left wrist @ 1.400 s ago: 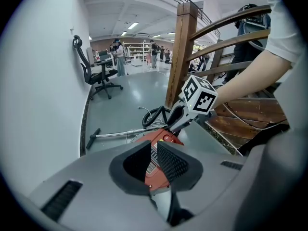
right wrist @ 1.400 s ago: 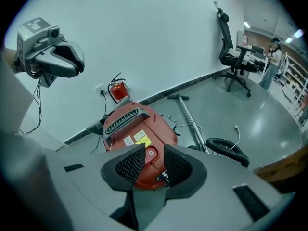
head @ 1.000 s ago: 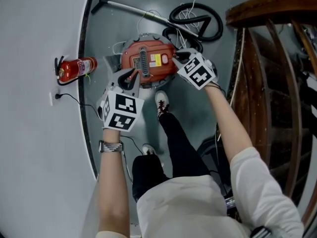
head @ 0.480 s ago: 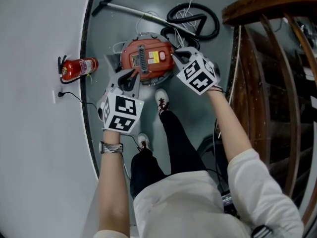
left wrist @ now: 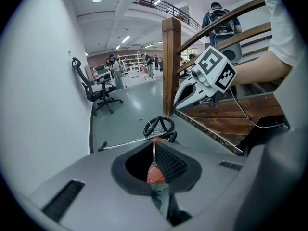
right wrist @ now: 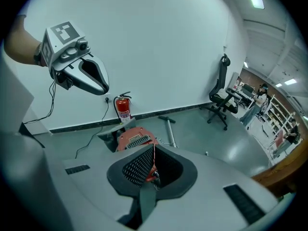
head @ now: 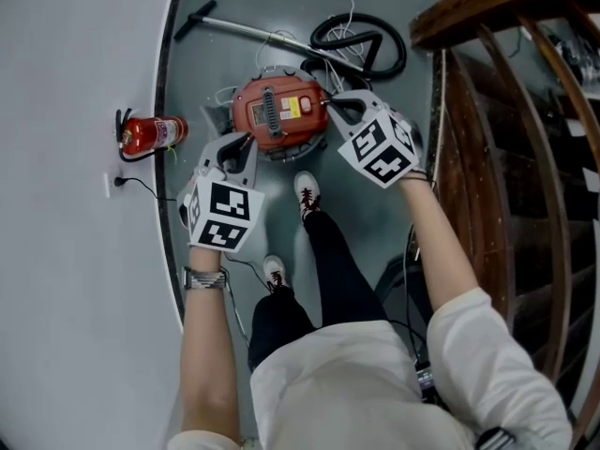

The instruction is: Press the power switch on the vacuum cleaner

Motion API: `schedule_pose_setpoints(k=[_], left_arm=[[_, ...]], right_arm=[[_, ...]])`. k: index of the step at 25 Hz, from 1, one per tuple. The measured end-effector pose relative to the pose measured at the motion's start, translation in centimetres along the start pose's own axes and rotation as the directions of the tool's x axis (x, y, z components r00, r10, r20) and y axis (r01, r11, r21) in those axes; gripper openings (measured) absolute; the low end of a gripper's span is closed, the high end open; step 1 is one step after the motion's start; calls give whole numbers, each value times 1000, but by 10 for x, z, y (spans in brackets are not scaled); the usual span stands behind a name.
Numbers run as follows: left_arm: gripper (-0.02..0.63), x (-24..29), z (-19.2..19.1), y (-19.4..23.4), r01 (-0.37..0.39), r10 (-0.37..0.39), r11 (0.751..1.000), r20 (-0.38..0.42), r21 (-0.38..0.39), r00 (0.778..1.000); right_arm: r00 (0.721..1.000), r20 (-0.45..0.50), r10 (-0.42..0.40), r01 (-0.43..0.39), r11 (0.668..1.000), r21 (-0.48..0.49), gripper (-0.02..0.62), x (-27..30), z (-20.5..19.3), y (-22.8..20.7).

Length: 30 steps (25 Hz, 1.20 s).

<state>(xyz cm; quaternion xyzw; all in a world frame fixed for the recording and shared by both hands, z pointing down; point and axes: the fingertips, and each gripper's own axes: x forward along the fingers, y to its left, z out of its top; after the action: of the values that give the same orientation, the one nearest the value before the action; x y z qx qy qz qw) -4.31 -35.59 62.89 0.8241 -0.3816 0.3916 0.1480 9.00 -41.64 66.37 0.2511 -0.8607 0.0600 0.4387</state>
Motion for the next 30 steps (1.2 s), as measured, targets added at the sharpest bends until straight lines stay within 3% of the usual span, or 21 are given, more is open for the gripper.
schedule_pose_setpoints(k=[10, 23, 30], left_arm=[[0, -56, -9, -25, 29, -32, 998, 56, 57, 998], [0, -161, -10, -46, -18, -8, 989, 177, 145, 984], [0, -229, 4, -61, -55, -4, 972, 248, 228, 969]], right_arm=[[997, 29, -68, 68, 998, 6, 32, -50, 20, 34], [982, 77, -171, 176, 982, -64, 32, -147, 53, 88], [975, 100, -200, 211, 970, -120, 34, -205, 78, 125]])
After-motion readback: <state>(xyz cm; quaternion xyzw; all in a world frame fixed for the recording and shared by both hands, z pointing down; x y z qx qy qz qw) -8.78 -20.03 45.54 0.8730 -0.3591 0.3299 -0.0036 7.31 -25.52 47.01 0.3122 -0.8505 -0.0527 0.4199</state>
